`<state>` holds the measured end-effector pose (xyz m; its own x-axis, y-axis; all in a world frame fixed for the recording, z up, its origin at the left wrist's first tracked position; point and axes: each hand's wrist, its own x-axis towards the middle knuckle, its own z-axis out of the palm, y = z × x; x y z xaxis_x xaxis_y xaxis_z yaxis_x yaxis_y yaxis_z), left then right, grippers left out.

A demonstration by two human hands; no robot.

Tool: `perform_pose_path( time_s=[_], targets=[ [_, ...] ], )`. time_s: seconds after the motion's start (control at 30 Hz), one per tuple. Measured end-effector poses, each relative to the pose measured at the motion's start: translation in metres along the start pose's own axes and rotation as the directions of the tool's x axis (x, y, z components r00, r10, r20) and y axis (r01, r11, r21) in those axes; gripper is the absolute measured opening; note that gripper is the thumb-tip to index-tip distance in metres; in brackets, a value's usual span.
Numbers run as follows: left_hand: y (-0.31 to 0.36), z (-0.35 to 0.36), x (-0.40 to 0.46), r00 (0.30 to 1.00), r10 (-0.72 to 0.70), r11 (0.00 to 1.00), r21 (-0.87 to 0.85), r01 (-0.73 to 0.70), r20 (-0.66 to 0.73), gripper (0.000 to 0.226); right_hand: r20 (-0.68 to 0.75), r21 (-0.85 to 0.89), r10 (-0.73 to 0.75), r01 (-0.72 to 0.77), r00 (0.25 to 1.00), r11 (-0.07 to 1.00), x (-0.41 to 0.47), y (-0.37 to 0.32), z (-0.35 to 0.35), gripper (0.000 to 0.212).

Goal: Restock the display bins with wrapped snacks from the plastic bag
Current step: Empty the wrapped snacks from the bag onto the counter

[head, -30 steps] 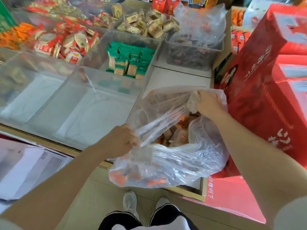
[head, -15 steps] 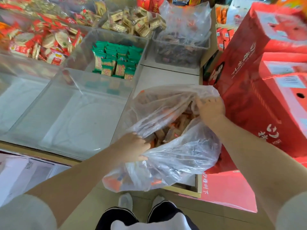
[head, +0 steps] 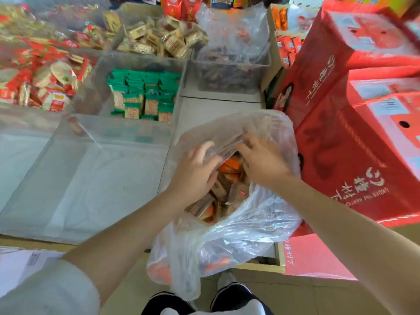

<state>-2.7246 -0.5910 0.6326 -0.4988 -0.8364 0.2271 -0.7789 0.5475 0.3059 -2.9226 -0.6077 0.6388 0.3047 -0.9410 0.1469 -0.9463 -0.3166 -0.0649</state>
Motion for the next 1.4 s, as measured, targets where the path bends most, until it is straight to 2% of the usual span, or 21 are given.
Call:
perform_pose_path(
  time_s=[0.07,0.17,0.27,0.33,0.4,0.43,0.5,0.57,0.63,0.7,0.77,0.83,0.9,0.97,1.0,1.07,1.13,1.2,1.27,1.37,1.4],
  targets=[
    [0.006,0.004,0.021,0.985,-0.065,0.998,0.033,0.061,0.158,0.033,0.079,0.043,-0.172,0.169,0.982,0.985,-0.025,-0.007,0.007,0.038],
    [0.002,0.013,0.034,0.898,-0.219,0.949,-0.130,0.287,0.381,0.038,0.328,-0.013,-0.113,0.124,0.938,0.992,-0.051,0.000,0.015,0.036],
    [-0.015,0.018,0.033,0.932,-0.198,0.975,-0.041,0.220,0.302,0.034,0.436,-0.179,0.097,-0.019,0.894,0.984,-0.074,0.017,0.009,0.045],
    [-0.031,0.010,0.029,0.968,-0.192,0.981,0.031,0.189,0.162,0.040,0.427,-0.342,0.292,-0.146,0.856,0.928,-0.091,0.031,0.006,0.034],
    [-0.050,-0.003,0.028,0.951,-0.301,0.953,0.061,0.297,0.073,0.044,0.488,-0.441,0.443,-0.226,0.752,0.869,-0.104,0.023,-0.001,0.033],
    [-0.059,-0.008,0.029,0.931,-0.359,0.932,0.072,0.354,0.066,0.044,0.430,-0.471,0.485,-0.270,0.761,0.840,-0.108,0.019,0.000,0.035],
    [-0.067,-0.013,0.032,0.908,-0.396,0.916,0.131,0.380,0.135,0.038,0.338,-0.355,0.546,-0.433,0.767,0.828,-0.100,0.004,-0.007,0.032],
    [-0.065,-0.014,0.035,0.930,-0.320,0.941,0.172,0.291,0.183,0.025,0.200,-0.178,0.576,-0.549,0.793,0.817,-0.083,-0.001,-0.012,0.035],
    [-0.055,-0.011,0.038,0.984,-0.160,0.979,0.137,0.148,0.082,0.020,0.057,-0.103,0.529,-0.522,0.847,0.847,-0.061,-0.003,-0.016,0.037],
    [-0.040,-0.008,0.046,0.998,0.037,0.998,0.046,-0.035,-0.048,0.022,0.094,-0.097,0.452,-0.443,0.887,0.891,-0.042,-0.002,-0.015,0.051],
    [-0.027,-0.002,0.059,0.979,0.194,0.981,0.029,-0.192,-0.065,0.036,0.187,-0.152,0.404,-0.380,0.895,0.912,-0.024,0.002,-0.007,0.068],
    [-0.021,0.011,0.074,0.955,0.285,0.956,0.055,-0.290,0.075,0.052,0.223,-0.228,0.391,-0.342,0.893,0.912,-0.012,0.013,0.006,0.073],
    [-0.018,0.027,0.087,0.923,0.284,0.947,0.073,-0.312,0.258,0.058,0.253,-0.266,0.457,-0.392,0.853,0.880,-0.005,0.027,0.020,0.071],
    [-0.016,0.039,0.098,0.896,0.284,0.941,0.081,-0.329,0.342,0.060,0.295,-0.288,0.499,-0.422,0.815,0.859,0.003,0.037,0.026,0.051],
    [-0.016,0.044,0.101,0.892,0.272,0.945,0.075,-0.318,0.362,0.061,0.265,-0.243,0.500,-0.445,0.824,0.862,0.008,0.041,0.024,0.036],
    [-0.017,0.052,0.107,0.898,0.247,0.958,0.047,-0.282,0.365,0.065,0.140,0.083,0.515,-0.529,0.846,0.845,0.020,0.046,0.011,0.016],
    [-0.016,0.055,0.112,0.922,0.236,0.971,-0.030,-0.239,0.307,0.052,0.034,0.529,0.543,-0.476,0.839,0.702,0.037,0.049,-0.007,0.018],
    [-0.012,0.048,0.118,0.973,0.117,0.981,-0.177,-0.082,0.199,0.029,-0.037,0.774,0.585,-0.347,0.810,0.529,0.054,0.055,-0.024,0.014],
    [-0.011,0.036,0.126,0.994,-0.061,0.933,-0.350,0.089,0.089,0.032,-0.077,0.842,0.634,-0.291,0.770,0.455,0.067,0.063,-0.033,0.016],
    [-0.027,0.009,0.137,0.978,-0.207,0.809,-0.566,0.159,-0.022,0.025,-0.114,0.828,0.731,-0.342,0.672,0.444,0.075,0.074,-0.030,0.019],
    [-0.036,-0.002,0.141,0.973,-0.231,0.794,-0.582,0.175,-0.023,0.028,-0.106,0.795,0.747,-0.395,0.657,0.460,0.075,0.078,-0.026,0.030]
  ],
)
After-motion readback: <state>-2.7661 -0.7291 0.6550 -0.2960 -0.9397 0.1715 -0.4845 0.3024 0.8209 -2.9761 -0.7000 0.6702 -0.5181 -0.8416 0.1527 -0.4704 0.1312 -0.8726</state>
